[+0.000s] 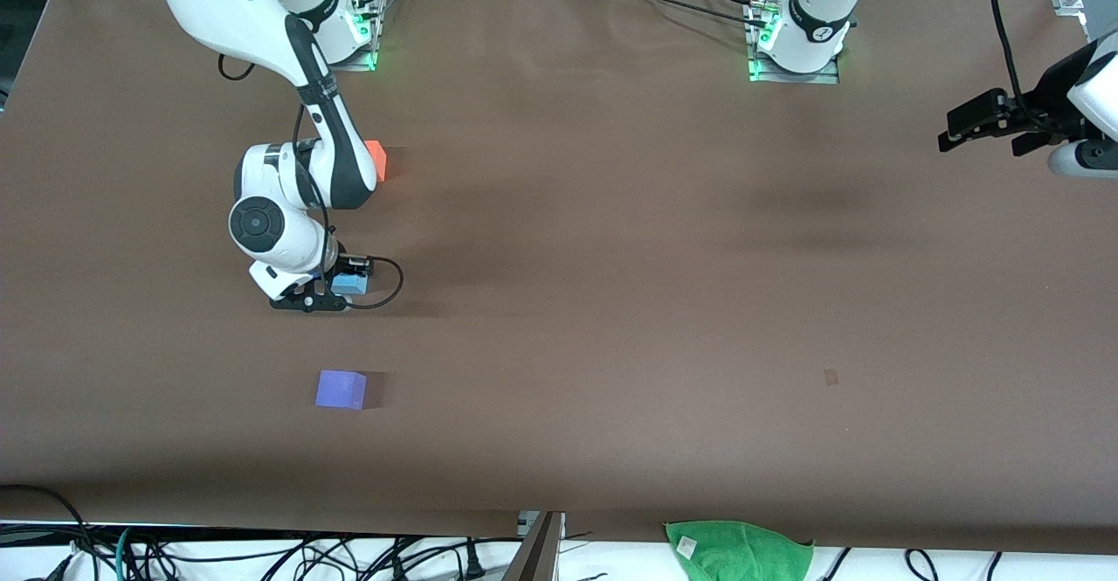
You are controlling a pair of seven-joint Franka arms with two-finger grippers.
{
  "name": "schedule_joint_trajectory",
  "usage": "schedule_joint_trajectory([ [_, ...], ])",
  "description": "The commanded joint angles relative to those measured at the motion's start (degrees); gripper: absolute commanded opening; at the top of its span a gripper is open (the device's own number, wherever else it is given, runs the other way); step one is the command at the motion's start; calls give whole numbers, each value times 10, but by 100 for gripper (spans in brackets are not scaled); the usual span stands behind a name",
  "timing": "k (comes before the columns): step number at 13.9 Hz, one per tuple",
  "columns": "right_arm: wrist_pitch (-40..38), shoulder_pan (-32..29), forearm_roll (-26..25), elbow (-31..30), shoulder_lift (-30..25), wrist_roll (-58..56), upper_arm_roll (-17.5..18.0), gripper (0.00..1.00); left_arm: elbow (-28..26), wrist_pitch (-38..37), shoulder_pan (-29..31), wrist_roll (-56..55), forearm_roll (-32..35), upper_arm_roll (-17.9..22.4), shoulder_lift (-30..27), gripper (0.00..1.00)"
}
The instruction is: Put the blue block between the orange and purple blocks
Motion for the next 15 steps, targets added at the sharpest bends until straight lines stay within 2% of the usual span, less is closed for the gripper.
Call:
schedule_joint_trajectory([
  [1,35,1,10,-47,-25,-11,9,31,-2,-20,-7,13,2,-5,-5,100],
  [2,38,1,10,-47,-24,-10,14,38,-3,-21,-11,14,6,-6,7,100],
  [3,37,1,10,-45,-26,-10,15,80,3,-20,-13,13,7,-8,17,100],
  [4,32,1,10,-37,-30,-12,15,100,5,-18,-14,13,10,-12,17,100],
  [5,16,1,10,-24,-39,-13,14,100,6,-19,-14,13,10,-14,15,100],
  [8,-94,0,10,51,-49,-13,9,100,8,-19,-13,12,10,-13,15,100],
  [12,-266,-1,9,178,-48,-85,-40,100,8,-22,-13,11,10,-17,14,100],
  [15,-354,-1,6,241,-49,-145,-80,100,8,-22,-14,10,10,-27,14,100],
])
